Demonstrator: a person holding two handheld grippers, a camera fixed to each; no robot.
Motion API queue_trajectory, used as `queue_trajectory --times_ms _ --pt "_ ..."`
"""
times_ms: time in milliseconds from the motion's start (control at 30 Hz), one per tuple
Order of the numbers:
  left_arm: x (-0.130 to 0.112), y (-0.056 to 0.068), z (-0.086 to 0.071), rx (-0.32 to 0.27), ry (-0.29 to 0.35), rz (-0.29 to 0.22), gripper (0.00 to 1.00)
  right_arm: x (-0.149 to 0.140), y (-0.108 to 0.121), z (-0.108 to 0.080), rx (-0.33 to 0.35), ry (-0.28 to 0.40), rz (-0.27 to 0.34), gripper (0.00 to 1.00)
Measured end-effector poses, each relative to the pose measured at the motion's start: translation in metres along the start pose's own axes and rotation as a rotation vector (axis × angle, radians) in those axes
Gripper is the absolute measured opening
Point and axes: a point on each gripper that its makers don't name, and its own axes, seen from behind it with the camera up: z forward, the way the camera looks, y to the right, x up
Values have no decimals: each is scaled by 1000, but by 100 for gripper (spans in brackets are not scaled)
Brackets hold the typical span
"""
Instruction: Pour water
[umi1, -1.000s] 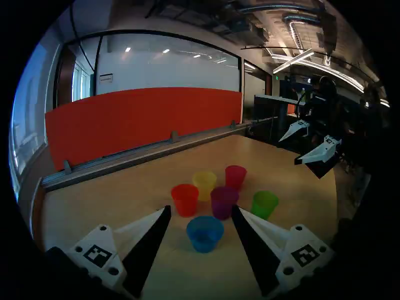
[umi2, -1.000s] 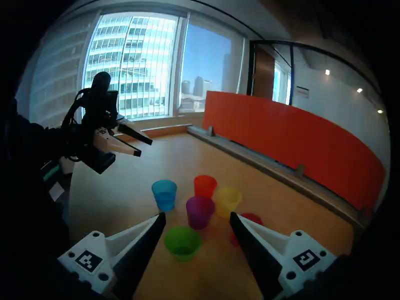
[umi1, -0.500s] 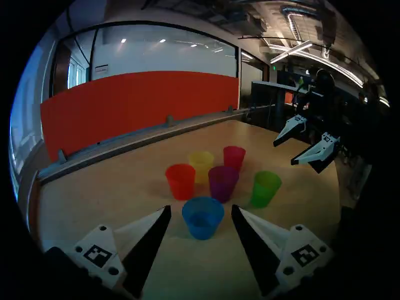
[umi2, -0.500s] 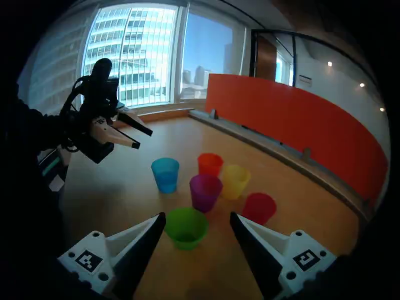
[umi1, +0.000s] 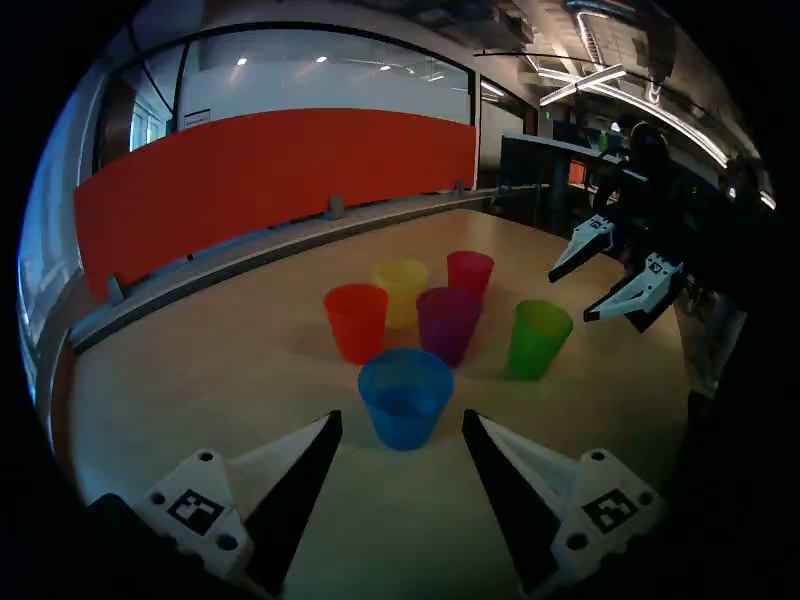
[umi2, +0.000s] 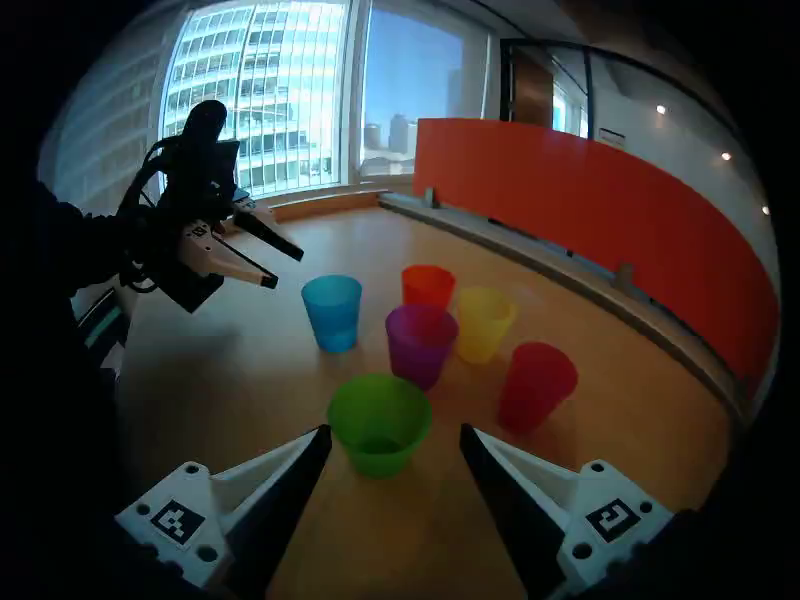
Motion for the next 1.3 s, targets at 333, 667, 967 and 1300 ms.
queue_trajectory --times_ms 333,667,967,1300 --pt "-15 0 12 -7 -46 18 89 -16 -8 14 13 -26 -2 100" --pt "-25 -2 29 -22 -86 29 89 -23 -12 32 22 -44 -1 100" --pt "-26 2 48 -45 -109 42 89 -26 -14 45 39 -55 -5 100" --pt "-21 8 66 -70 -116 61 89 -28 -13 53 49 -62 -4 99"
